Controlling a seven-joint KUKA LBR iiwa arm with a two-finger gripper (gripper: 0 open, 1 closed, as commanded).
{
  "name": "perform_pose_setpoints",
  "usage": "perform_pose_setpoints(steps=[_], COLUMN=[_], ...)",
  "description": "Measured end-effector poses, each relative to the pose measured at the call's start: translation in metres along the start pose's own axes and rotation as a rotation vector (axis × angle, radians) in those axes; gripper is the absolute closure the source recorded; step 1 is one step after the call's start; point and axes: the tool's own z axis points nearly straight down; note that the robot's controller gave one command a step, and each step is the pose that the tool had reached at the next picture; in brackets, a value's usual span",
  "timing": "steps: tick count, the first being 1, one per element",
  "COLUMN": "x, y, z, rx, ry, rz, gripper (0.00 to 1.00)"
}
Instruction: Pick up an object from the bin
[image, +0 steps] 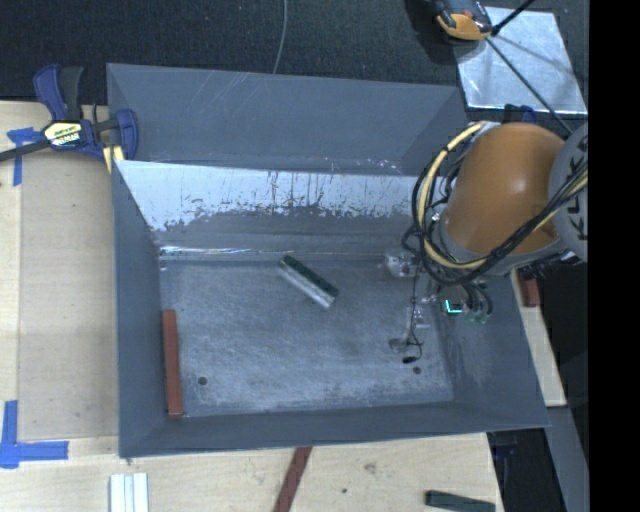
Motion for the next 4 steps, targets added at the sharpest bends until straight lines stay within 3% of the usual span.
perform_pose_setpoints(steps=[1,2,3,4], x=[-0.002,-0.022,-0.071,-0.082], y=[0.000,0.011,0.033,0.038], z=[-0.003,0.029,0.092,0.112], rx=[0.001,0.002,0.002,0.000], ry=[-0.007,-0.012,-0.015,-0.006], rz=[-0.001,-0.081,-0.174,-0.195], gripper=[0.00,0.00,0.00,0.00])
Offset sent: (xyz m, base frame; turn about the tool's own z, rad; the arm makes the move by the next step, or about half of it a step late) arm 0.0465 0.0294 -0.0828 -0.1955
